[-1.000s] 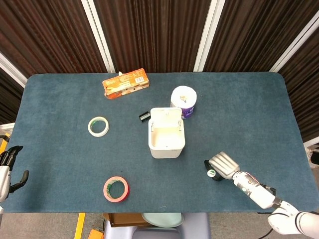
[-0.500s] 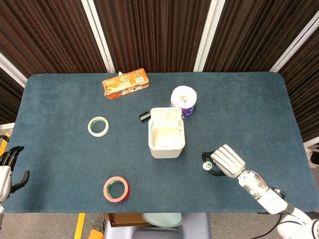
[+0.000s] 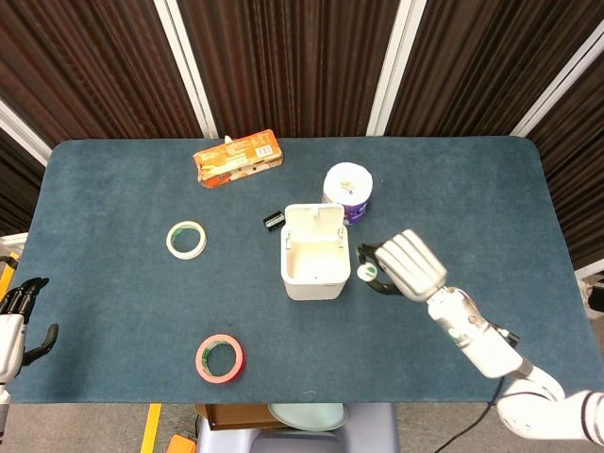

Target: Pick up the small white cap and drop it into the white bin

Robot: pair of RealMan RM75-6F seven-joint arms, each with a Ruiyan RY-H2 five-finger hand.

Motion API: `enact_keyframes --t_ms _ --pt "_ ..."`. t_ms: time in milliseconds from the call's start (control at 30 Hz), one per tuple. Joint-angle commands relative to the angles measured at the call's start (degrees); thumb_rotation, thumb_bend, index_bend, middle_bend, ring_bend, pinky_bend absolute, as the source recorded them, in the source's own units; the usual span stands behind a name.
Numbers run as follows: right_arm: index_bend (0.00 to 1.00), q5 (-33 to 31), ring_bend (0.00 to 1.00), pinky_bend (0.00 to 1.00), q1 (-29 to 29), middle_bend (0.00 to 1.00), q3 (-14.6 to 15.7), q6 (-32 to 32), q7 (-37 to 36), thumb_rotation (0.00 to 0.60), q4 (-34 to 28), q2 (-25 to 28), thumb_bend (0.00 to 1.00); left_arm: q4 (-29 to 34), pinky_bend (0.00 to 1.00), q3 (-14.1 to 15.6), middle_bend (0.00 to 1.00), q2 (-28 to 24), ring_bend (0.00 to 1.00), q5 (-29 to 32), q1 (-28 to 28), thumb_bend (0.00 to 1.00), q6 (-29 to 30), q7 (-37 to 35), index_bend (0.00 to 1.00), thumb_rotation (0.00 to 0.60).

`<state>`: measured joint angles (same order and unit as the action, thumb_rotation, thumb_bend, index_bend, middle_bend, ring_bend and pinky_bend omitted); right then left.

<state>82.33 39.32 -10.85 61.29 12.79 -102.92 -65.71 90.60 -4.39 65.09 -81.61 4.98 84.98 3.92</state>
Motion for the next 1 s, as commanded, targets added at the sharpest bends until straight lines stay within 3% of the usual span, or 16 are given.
enact_keyframes --t_ms 33,333,433,600,733,833,1000 --pt "0.74 -6.1 0.99 1.00 4.8 0.82 -3.8 -4.0 4.8 0.600 3.5 -5.7 0.32 0.0 0.33 -0.1 0.13 0.0 0.18 0.1 0.0 0.40 0.0 -0.2 0.14 0.600" --pt "0.73 -10.6 0.99 1.00 11.2 0.82 -6.7 -6.6 4.7 0.600 15.4 -16.7 0.32 -0.2 0.33 0.0 0.13 -0.1 0.18 -0.1 0.0 0.40 0.1 -0.6 0.15 0.600" --pt "0.67 -11.5 0.99 1.00 11.9 0.82 -6.6 -6.8 4.9 0.600 17.4 -18.4 0.28 -0.2 0.33 0.0 0.13 -0.2 0.18 -0.1 0.0 0.41 0.0 -0.8 0.15 0.600" --pt "0.50 -11.2 0.99 1.00 11.6 0.82 -5.5 -6.8 4.6 0.600 16.7 -17.7 0.13 -0.4 0.33 -0.2 0.13 0.0 0.18 0.1 -0.2 0.41 0.5 -0.6 0.15 0.600" --pt "0.38 -9.2 0.99 1.00 9.9 0.82 -4.6 -4.9 2.8 0.600 13.9 -15.2 0.11 -0.3 0.33 -0.2 0.13 0.0 0.18 0.0 -0.2 0.41 0.4 -0.4 0.15 0.600" --pt "0.32 -5.8 0.99 1.00 7.1 0.82 -3.3 -0.8 1.8 0.600 10.7 -12.2 0.11 -0.3 0.33 0.0 0.13 0.1 0.18 -0.2 -0.1 0.40 0.4 -0.3 0.15 0.600" --pt "0.32 -2.3 0.97 1.00 3.4 0.82 -1.4 5.1 2.6 0.600 7.9 -9.8 0.11 -0.3 0.33 0.0 0.13 0.1 0.18 -0.2 0.0 0.41 0.2 -0.2 0.15 0.600"
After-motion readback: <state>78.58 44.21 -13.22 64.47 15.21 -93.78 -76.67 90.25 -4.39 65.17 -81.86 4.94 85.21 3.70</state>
